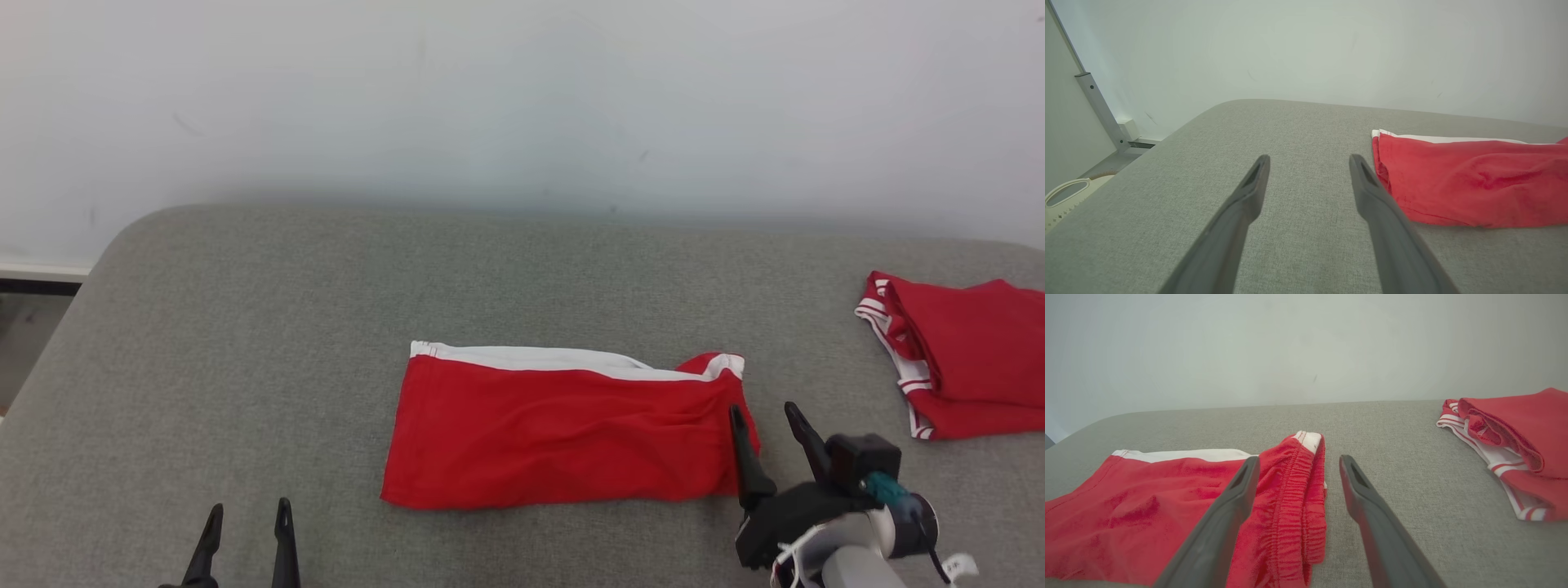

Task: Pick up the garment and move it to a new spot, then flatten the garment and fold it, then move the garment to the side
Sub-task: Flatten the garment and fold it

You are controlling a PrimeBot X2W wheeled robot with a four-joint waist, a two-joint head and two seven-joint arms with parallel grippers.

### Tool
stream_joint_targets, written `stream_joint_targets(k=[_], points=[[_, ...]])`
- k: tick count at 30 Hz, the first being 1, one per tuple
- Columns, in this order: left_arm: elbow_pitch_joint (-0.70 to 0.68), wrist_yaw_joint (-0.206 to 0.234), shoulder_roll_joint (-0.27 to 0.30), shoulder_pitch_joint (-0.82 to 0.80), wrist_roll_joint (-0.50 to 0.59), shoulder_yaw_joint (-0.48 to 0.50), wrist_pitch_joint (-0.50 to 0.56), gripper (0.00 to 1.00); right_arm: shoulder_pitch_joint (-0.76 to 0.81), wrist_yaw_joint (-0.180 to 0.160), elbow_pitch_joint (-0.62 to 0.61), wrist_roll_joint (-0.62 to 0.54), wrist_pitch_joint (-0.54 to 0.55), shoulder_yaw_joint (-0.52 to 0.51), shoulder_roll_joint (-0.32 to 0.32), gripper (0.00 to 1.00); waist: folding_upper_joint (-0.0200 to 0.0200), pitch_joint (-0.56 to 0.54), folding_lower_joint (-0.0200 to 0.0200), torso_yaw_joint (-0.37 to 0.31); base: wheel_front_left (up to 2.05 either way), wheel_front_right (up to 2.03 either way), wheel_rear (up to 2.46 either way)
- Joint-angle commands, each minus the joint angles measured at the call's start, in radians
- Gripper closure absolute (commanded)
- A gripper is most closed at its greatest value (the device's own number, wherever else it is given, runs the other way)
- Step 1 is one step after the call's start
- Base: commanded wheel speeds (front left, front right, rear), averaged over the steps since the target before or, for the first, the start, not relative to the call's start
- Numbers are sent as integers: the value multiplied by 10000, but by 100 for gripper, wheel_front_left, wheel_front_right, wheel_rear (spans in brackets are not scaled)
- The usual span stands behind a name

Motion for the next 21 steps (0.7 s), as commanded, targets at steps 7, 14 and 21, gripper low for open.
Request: stream_joint_targets(k=[7,14,21], points=[[163,-143,-86,-334,80,-143,-33,0,-1739,-30,3138,-284,-11,-675,-10,0,0,198,0,471,0,0,0],[251,-304,-110,-598,62,-147,-33,0,-2786,-30,5424,494,2,-986,-10,0,0,484,0,741,0,0,0],[406,-399,-132,-954,152,-343,-33,0,-3310,-30,6163,1975,309,-872,-9,0,0,767,0,1058,0,0,0]])
